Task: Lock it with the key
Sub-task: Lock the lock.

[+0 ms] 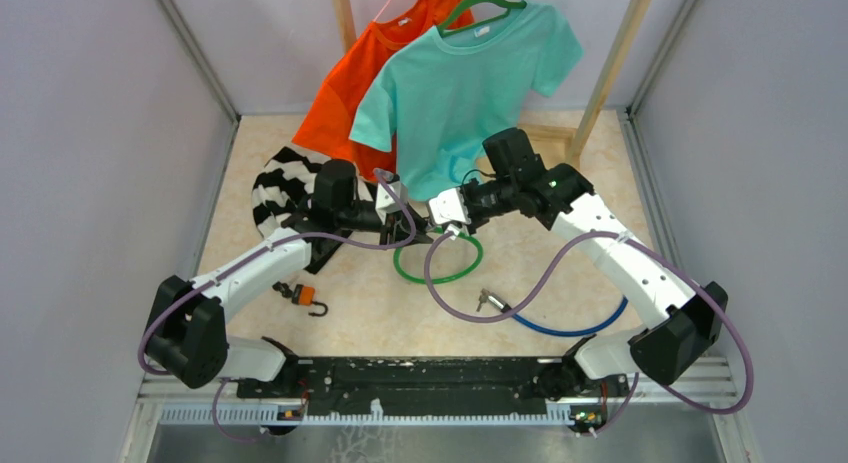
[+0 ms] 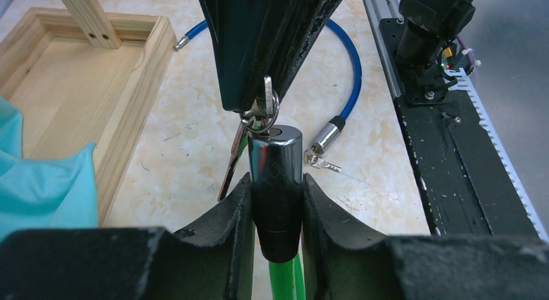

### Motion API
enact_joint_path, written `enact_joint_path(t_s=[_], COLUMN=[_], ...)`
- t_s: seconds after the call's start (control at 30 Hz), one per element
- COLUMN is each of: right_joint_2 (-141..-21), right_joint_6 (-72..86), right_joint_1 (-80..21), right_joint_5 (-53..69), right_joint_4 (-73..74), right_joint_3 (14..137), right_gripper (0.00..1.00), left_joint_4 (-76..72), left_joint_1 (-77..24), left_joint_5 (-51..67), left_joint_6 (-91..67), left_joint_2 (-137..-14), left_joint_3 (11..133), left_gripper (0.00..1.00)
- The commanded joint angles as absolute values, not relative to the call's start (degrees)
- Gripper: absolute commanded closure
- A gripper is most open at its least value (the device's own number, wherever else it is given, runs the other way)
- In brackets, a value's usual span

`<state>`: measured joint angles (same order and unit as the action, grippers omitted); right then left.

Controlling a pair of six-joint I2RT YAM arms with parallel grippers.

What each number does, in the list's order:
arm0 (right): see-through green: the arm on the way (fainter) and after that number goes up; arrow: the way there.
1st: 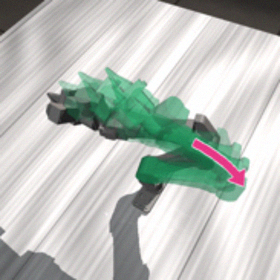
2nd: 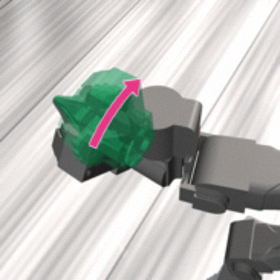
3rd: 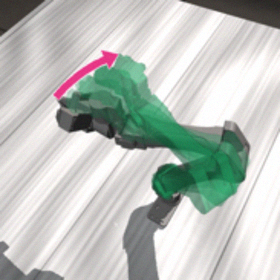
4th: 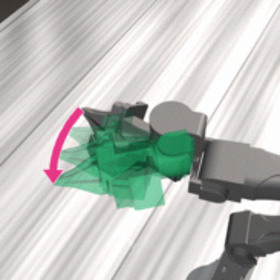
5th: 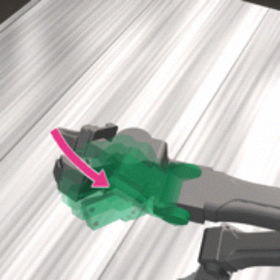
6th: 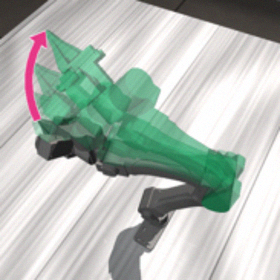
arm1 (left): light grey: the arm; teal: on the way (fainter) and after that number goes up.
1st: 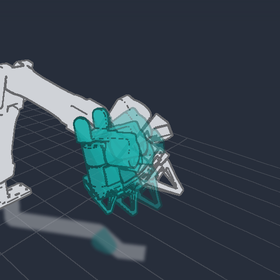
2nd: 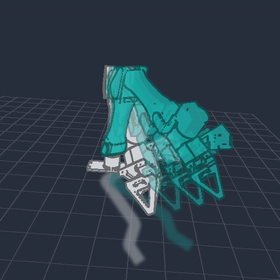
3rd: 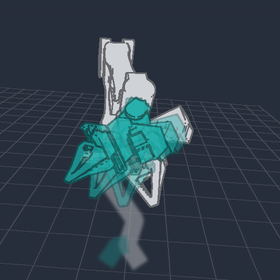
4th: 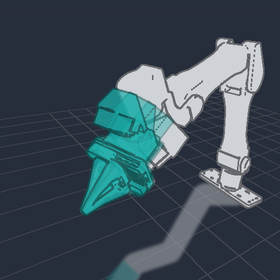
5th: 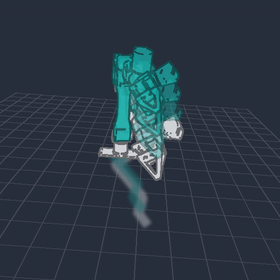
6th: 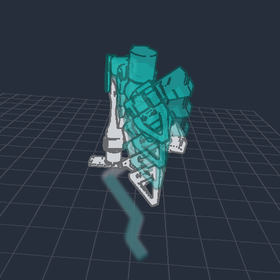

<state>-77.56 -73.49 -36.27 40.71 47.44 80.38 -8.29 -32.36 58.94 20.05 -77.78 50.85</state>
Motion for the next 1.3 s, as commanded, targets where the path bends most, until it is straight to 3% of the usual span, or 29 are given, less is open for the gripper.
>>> enact_joint_path(t_s=[0.0,1.27], right_joint_2=[-76.66,-74.71], right_joint_6=[-76.25,-74.53], right_joint_1=[-36.04,-36.04], right_joint_5=[34.93,32.95], right_joint_4=[48.60,49.57], right_joint_3=[81.98,84.20], right_gripper=[1.00,1.00], left_joint_4=[-7.41,-7.58], left_joint_1=[-32.87,-32.88], left_joint_5=[64.47,66.98], left_joint_6=[19.41,19.33], left_joint_2=[-77.27,-77.12], left_joint_3=[51.59,50.67], left_gripper=[1.00,1.00])
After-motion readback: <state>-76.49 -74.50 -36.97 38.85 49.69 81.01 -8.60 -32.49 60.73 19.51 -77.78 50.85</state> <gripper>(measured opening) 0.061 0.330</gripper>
